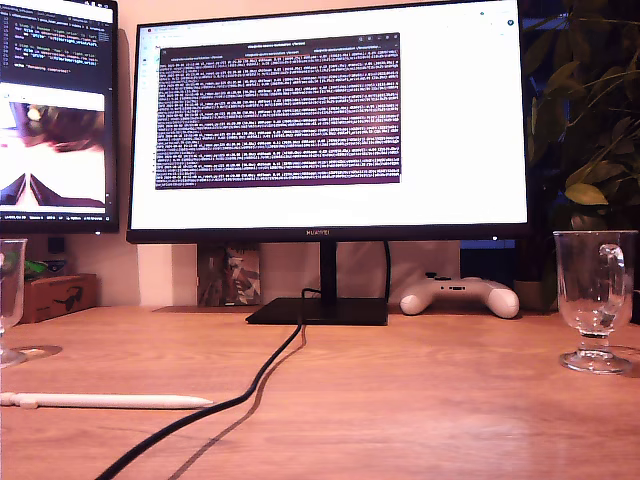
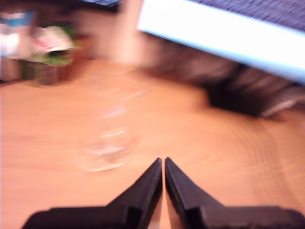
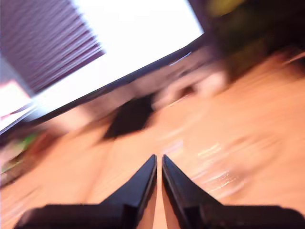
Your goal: Pick the small glass cups in front of you with each of your hands, and place them behind the white pen
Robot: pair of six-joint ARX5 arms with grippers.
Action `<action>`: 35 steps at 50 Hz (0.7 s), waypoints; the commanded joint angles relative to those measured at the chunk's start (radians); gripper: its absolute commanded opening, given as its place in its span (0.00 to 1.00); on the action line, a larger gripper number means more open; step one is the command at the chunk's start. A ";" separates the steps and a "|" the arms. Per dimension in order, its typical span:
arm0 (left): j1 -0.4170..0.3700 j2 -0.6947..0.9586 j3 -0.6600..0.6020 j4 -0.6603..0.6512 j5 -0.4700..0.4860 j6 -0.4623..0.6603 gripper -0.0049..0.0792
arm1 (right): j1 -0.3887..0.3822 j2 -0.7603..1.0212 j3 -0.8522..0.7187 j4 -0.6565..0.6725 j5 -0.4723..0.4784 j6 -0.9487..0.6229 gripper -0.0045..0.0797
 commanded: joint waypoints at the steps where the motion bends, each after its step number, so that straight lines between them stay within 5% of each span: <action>1: -0.002 -0.008 0.022 0.003 0.046 -0.027 0.04 | 0.012 -0.006 0.072 -0.034 -0.019 0.007 0.04; 9: -0.002 -0.002 0.127 -0.098 0.098 -0.055 0.04 | 0.016 0.024 0.232 -0.226 -0.019 0.007 0.05; 14: -0.002 0.040 0.210 -0.187 0.103 -0.058 0.04 | 0.015 0.048 0.308 -0.224 -0.019 0.051 0.05; 20: -0.002 0.134 0.319 -0.324 0.140 -0.053 0.04 | 0.016 0.070 0.413 -0.237 -0.018 0.093 0.05; 26: -0.002 0.275 0.422 -0.429 0.176 -0.037 0.04 | 0.016 0.188 0.521 -0.386 -0.020 0.088 0.04; 35: -0.002 0.523 0.580 -0.550 0.142 0.142 0.04 | 0.016 0.444 0.656 -0.608 -0.020 0.000 0.04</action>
